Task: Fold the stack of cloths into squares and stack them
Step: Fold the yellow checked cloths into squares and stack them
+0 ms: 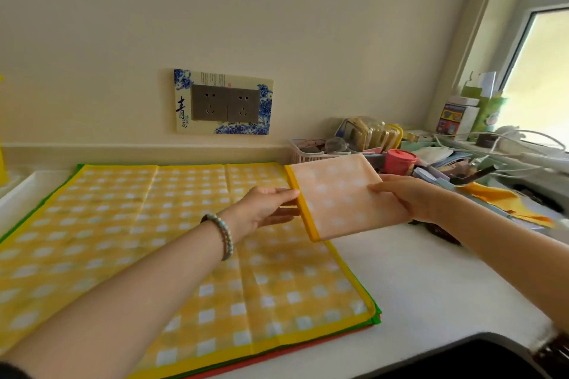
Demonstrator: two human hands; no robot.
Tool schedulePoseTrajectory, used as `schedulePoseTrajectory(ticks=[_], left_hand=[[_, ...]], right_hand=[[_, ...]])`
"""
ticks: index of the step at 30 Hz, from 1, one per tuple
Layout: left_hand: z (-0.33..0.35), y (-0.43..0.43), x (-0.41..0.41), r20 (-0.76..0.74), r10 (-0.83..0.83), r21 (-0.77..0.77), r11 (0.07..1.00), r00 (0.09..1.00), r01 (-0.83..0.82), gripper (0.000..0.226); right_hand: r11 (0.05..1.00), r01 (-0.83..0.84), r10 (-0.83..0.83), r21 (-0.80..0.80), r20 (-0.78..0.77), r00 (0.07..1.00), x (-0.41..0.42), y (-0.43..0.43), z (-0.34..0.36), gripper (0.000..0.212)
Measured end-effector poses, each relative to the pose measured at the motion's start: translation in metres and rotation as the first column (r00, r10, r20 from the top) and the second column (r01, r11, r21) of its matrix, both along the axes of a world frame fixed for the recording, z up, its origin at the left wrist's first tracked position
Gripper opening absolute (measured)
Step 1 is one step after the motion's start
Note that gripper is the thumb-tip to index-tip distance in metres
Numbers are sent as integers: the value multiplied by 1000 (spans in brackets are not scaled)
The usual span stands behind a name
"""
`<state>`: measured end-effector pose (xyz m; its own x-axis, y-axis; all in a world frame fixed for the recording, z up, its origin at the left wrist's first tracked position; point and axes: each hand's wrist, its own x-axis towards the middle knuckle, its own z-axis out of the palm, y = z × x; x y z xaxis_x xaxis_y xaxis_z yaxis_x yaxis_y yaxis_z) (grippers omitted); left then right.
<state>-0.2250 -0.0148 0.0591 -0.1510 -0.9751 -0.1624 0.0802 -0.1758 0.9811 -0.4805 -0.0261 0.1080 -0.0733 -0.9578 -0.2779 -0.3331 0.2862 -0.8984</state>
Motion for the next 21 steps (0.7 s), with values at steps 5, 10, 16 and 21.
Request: schedulePoseTrajectory(ticks=[5,10,16,21], left_hand=[[-13,-5,-52,48,-98,81,992,994,94,5],[-27,-15,-72,116,-97,135,988,988,81,6],[-29,-22,-77,267,-133,141,985,954,98,20],[-30,-26,-78,414,-146,97,988,898,116,22]], right_hand=[[988,132,-119,75,-157,980,-49,-4,-15,47],[984,122,-84,131,-267,960,-63,-19,-21,50],[976,78,-3,205,-342,940,-79,-28,-39,52],[971,71,14,226,-356,934,-84,-32,-52,54]])
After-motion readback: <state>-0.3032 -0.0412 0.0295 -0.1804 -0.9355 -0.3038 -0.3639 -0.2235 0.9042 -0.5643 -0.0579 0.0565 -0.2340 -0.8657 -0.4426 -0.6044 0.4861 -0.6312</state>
